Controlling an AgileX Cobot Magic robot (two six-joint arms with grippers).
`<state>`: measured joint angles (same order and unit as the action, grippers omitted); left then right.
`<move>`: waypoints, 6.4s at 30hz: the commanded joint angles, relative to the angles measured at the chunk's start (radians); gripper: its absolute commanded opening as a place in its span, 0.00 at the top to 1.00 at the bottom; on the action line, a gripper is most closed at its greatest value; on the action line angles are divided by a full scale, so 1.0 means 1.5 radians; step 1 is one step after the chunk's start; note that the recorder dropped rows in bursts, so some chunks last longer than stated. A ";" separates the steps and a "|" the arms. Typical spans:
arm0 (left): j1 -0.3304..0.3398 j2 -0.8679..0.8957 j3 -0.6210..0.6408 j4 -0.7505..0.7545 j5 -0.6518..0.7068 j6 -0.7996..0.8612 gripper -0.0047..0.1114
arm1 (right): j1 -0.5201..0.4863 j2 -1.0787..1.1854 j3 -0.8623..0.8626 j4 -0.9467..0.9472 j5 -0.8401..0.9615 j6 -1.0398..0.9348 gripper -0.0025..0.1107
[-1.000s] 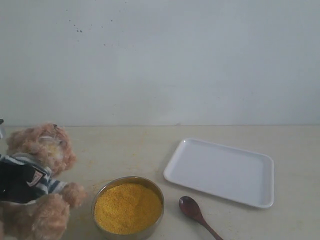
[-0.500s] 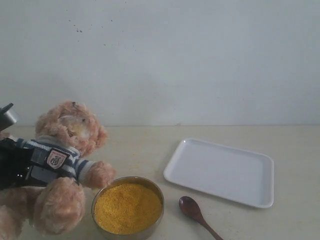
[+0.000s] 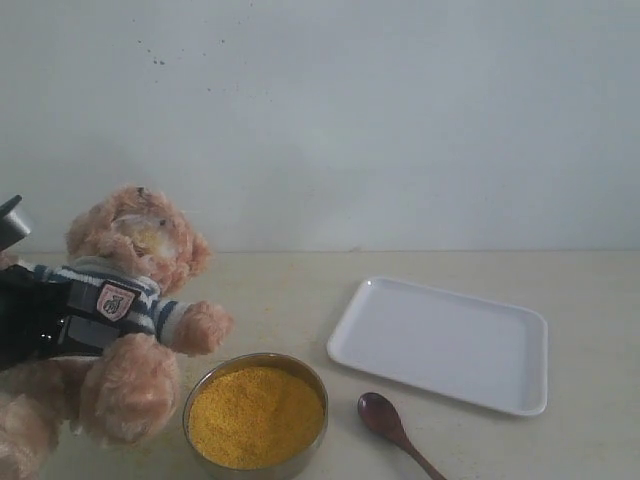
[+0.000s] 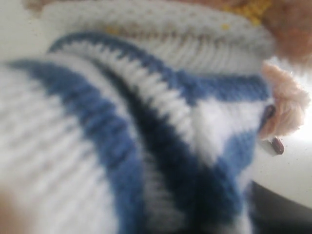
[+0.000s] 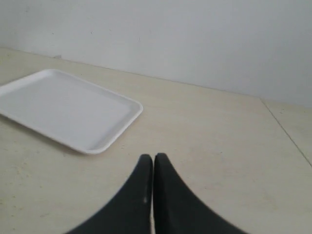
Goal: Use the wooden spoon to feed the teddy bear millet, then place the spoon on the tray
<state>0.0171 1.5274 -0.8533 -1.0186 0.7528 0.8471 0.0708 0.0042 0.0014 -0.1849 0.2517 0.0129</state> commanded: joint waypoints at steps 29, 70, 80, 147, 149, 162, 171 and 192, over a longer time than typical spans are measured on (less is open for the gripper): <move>0.001 -0.010 0.002 -0.147 -0.018 0.095 0.92 | -0.001 0.431 -0.451 -0.174 -0.432 0.180 0.98; 0.001 -0.010 0.003 -0.118 -0.011 0.125 0.92 | 0.287 0.868 -0.512 0.310 0.161 -0.329 0.65; 0.001 -0.010 0.003 -0.131 -0.011 0.125 0.92 | 0.313 0.987 -0.512 0.308 0.088 -0.324 0.49; 0.001 -0.010 0.003 -0.141 0.009 0.131 0.92 | 0.312 1.189 -0.512 0.282 0.061 -0.286 0.98; 0.001 -0.010 0.003 -0.141 0.009 0.147 0.92 | 0.312 1.189 -0.512 0.282 0.061 -0.287 0.98; 0.001 -0.010 0.003 -0.143 -0.149 0.172 0.92 | 0.277 1.000 -0.515 0.240 0.159 -0.287 0.98; 0.001 -0.010 0.003 -0.223 -0.244 0.189 0.92 | 0.346 0.948 -0.725 0.199 0.511 -0.277 0.98; 0.001 0.062 0.003 -0.148 -0.309 0.168 0.92 | 0.610 1.291 -1.084 -0.271 0.646 -0.159 0.98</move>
<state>0.0189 1.6000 -0.8533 -1.2333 0.2874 1.1218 0.9610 1.9321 -1.6175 -0.5677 1.2171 -0.2067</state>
